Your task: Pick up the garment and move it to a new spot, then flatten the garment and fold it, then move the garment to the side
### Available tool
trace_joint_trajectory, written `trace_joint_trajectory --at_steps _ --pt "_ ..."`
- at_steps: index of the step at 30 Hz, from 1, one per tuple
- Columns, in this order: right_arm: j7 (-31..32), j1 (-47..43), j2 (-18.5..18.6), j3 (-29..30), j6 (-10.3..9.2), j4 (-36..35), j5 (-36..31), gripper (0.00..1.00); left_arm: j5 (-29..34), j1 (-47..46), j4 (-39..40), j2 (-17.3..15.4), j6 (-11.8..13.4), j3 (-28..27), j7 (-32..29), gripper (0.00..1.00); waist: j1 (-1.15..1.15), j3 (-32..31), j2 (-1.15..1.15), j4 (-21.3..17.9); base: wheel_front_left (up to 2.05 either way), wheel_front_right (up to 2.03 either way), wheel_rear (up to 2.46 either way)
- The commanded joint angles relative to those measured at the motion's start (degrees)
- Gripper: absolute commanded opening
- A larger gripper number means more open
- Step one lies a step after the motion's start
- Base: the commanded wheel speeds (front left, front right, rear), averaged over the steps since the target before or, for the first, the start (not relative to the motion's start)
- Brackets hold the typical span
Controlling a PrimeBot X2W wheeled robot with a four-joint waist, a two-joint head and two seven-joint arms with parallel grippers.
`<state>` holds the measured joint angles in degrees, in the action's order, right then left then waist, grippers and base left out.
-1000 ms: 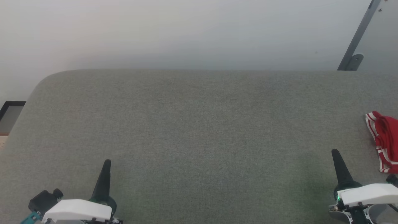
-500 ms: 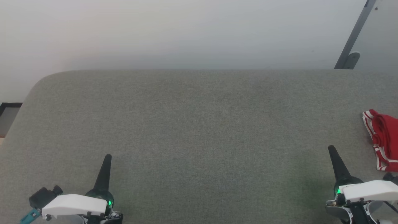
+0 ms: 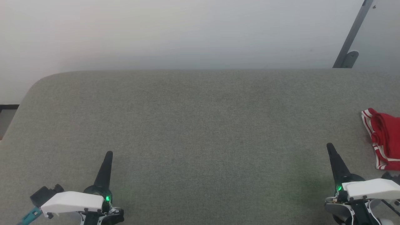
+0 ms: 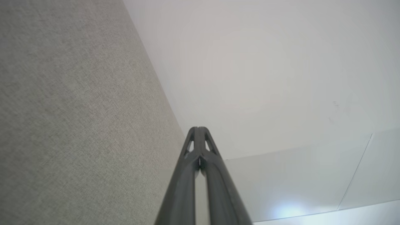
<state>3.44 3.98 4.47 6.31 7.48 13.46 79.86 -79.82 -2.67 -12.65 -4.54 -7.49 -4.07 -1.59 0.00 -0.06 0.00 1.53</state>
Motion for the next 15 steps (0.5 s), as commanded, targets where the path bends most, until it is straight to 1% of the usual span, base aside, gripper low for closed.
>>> trace_joint_trajectory --at_steps 1,15 --pt "0.4 1.0 -0.1 0.2 0.02 -0.1 1.2 0.0 -1.7 -1.5 0.1 0.0 0.0 -0.4 -0.5 0.0 0.0 0.0 0.0 -0.1 0.0 0.0 0.0" --pt "1.8 1.7 -0.9 0.2 0.03 0.3 6.7 0.0 -7.4 -2.7 -0.6 0.4 0.0 -0.8 -2.3 0.0 0.0 0.1 0.0 -0.7 0.0 0.0 0.0"
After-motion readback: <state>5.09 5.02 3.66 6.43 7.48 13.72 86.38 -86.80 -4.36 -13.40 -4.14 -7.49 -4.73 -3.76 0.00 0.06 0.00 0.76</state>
